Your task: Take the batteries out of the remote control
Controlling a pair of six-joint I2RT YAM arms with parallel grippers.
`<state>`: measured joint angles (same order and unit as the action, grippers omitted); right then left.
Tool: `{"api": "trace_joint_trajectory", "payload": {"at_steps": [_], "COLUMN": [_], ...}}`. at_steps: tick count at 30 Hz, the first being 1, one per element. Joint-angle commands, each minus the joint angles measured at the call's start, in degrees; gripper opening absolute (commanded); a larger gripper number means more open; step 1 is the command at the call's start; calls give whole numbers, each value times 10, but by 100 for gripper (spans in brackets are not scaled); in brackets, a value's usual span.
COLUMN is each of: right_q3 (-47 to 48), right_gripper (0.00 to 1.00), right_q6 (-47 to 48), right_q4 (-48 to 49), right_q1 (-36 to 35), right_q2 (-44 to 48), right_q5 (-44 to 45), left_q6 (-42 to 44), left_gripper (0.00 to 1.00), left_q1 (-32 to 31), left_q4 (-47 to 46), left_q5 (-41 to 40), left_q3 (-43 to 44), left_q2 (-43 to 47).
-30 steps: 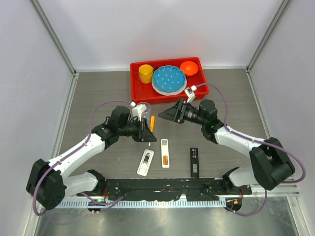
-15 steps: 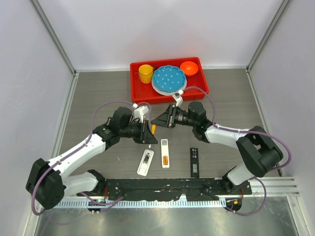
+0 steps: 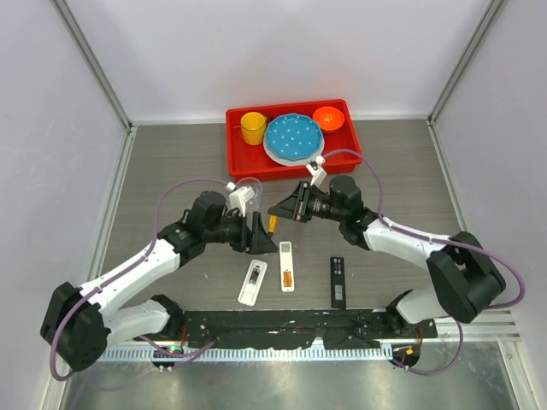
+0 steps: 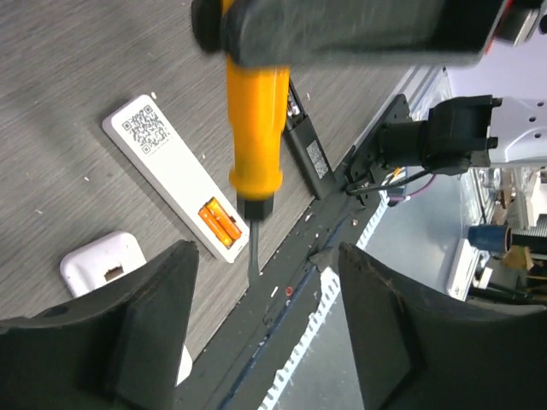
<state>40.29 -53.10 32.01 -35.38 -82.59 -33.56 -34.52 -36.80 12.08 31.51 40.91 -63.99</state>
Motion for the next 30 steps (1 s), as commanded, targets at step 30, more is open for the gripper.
{"api": "trace_joint_trajectory", "payload": {"at_steps": [30], "right_q3": [-114], "right_gripper": [1], "right_q6": [158], "right_q4": [-291], "right_q1": [7], "right_q2": [301], "right_q5": [329], "left_q6": [-186], "left_gripper": [87], "left_q1": [-333], "left_q4": [188], "left_q5": [-560], "left_q3": [-71], "left_q2": [3]}}
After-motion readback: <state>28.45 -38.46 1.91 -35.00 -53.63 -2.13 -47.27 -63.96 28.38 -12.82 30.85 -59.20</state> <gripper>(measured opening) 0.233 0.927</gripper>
